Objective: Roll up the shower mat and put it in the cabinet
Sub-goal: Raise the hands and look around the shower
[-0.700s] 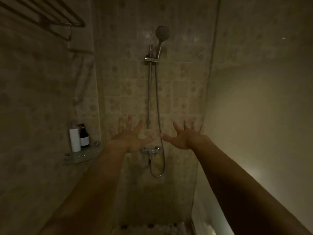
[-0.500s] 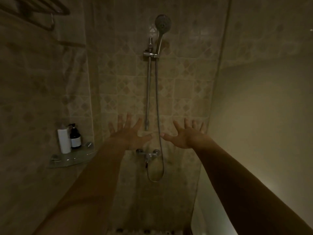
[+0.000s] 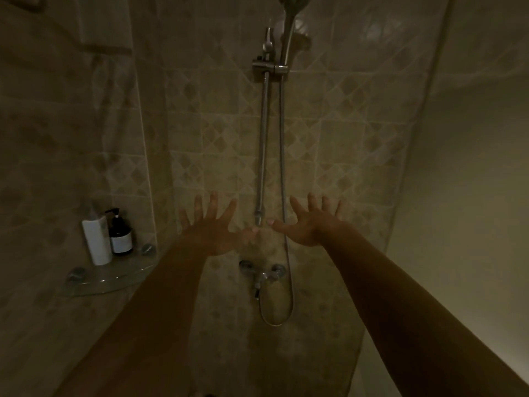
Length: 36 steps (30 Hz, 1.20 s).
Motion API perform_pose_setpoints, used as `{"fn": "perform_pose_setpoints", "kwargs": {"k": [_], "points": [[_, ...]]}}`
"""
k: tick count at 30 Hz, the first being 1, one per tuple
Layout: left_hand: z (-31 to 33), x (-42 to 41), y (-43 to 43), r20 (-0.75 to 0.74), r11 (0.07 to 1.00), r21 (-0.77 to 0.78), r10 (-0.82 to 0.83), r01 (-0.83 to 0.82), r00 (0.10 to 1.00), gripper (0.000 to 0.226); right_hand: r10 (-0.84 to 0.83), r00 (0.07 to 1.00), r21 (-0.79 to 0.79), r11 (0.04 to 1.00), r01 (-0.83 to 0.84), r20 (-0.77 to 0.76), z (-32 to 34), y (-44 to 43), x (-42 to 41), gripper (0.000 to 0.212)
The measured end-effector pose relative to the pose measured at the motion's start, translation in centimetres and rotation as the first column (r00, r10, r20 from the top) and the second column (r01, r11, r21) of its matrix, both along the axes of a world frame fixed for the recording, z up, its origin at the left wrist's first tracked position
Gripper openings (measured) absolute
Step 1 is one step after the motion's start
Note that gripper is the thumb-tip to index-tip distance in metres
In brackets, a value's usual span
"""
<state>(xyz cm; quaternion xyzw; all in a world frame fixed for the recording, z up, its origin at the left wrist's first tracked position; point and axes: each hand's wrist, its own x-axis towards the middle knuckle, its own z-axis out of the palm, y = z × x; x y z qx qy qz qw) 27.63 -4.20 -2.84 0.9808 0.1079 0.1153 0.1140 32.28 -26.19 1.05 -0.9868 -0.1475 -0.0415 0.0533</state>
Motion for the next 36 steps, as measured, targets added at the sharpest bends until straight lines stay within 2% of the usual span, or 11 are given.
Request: {"fn": "perform_pose_setpoints", "kwargs": {"k": [8, 12, 14, 18, 21, 25, 29, 31, 33, 34, 36], "points": [[0.0, 8.4, 6.6, 0.006, 0.991, 0.046, 0.126, -0.126, 0.992, 0.096, 0.134, 0.991, -0.026, 0.991, -0.134, 0.007, -0.9, 8.2, 11.8, 0.117], [-0.1, 11.7, 11.2, -0.002, 0.969, 0.076, 0.237, -0.236, 0.972, 0.102, 0.237, 0.971, 0.07, 0.969, -0.238, 0.034, -1.8, 14.1, 16.9, 0.121], [-0.2, 12.6, 13.5, 0.025, 0.947, 0.106, 0.304, -0.304, 0.952, 0.104, 0.325, 0.944, 0.095, 0.94, -0.329, 0.06, -2.5, 17.0, 19.0, 0.111], [-0.1, 12.5, 17.9, 0.023, 0.912, 0.142, 0.385, -0.384, 0.923, 0.114, 0.413, 0.904, 0.043, 0.907, -0.419, 0.112, -2.9, 22.5, 20.5, 0.102], [-0.1, 10.8, 21.4, 0.004, 0.875, 0.135, 0.469, -0.465, 0.883, 0.115, 0.534, 0.841, 0.1, 0.835, -0.541, 0.088, -3.0, 27.0, 20.1, 0.106], [-0.9, 7.4, 25.1, 0.028, 0.811, 0.131, 0.572, -0.57, 0.82, 0.112, 0.658, 0.753, 0.082, 0.749, -0.657, 0.022, -2.8, 32.9, 18.8, 0.094], [-1.3, 4.3, 27.6, 0.041, 0.713, 0.149, 0.688, -0.685, 0.725, 0.111, 0.741, 0.67, 0.135, 0.669, -0.73, -0.048, -2.9, 38.5, 17.3, 0.111], [-1.2, 3.2, 28.5, 0.014, 0.669, 0.171, 0.732, -0.723, 0.681, 0.109, 0.776, 0.631, 0.114, 0.628, -0.77, -0.016, -3.1, 40.1, 16.4, 0.112], [-1.3, 0.2, 29.6, 0.013, 0.577, 0.169, 0.809, -0.799, 0.587, 0.111, 0.858, 0.514, 0.123, 0.51, -0.851, 0.001, -3.4, 43.8, 14.5, 0.113], [-1.2, 0.1, 29.8, 0.014, 0.572, 0.165, 0.813, -0.803, 0.582, 0.113, 0.865, 0.502, 0.14, 0.495, -0.857, 0.015, -3.4, 44.0, 14.4, 0.114], [-1.2, -3.7, 30.5, 0.02, 0.461, 0.154, 0.883, -0.874, 0.469, 0.116, 0.93, 0.368, 0.141, 0.365, -0.92, -0.004, -3.3, 47.5, 11.2, 0.115]]}}
